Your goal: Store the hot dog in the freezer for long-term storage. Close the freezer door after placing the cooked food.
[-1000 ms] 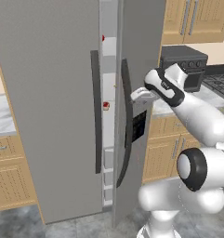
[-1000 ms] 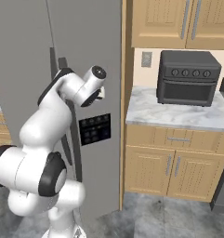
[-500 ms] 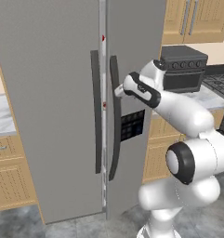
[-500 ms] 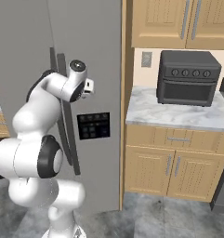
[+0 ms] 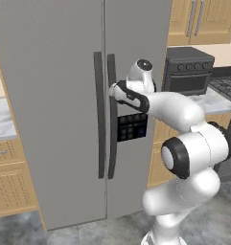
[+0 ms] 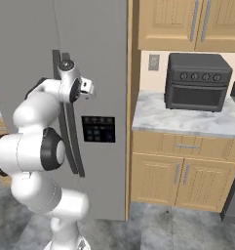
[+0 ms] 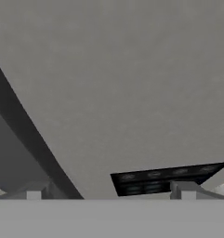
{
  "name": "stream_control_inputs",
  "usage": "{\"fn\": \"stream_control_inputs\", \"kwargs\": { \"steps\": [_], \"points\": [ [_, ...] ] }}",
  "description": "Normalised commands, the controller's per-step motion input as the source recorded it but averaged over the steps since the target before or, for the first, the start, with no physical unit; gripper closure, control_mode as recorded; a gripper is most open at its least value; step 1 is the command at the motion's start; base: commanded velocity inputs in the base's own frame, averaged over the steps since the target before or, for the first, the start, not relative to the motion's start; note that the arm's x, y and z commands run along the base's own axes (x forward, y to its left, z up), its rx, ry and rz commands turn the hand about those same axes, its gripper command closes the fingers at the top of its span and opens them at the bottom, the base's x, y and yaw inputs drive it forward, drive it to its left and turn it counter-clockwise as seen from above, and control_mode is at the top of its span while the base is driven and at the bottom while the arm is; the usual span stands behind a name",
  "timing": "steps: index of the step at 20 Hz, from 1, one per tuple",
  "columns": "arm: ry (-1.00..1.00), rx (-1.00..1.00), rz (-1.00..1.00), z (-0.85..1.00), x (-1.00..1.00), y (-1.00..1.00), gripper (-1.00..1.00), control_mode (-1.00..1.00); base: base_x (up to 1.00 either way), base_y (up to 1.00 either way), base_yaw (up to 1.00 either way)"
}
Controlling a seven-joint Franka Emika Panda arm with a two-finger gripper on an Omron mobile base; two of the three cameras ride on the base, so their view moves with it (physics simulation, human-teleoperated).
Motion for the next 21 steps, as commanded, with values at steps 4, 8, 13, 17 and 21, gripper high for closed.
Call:
{"fn": "stream_control_inputs", "kwargs": {
  "steps": [4,8,13,17,21],
  "points": [
    [0.00,-0.10,-0.20,0.00,0.35,0.00,-1.00,-1.00,0.00,0.00,0.00],
    [0.00,-0.10,-0.19,0.00,0.42,0.00,-1.00,-1.00,0.00,0.00,0.00],
    [0.00,-0.08,-0.17,0.00,0.51,0.00,-1.00,-1.00,0.00,0.00,0.00],
    [0.00,-0.04,-0.14,0.00,0.42,0.00,-1.00,-1.00,0.00,0.00,0.00],
    [0.00,0.00,-0.05,0.00,0.15,-0.13,-1.00,-1.00,0.00,0.00,0.00]
  ]
}}
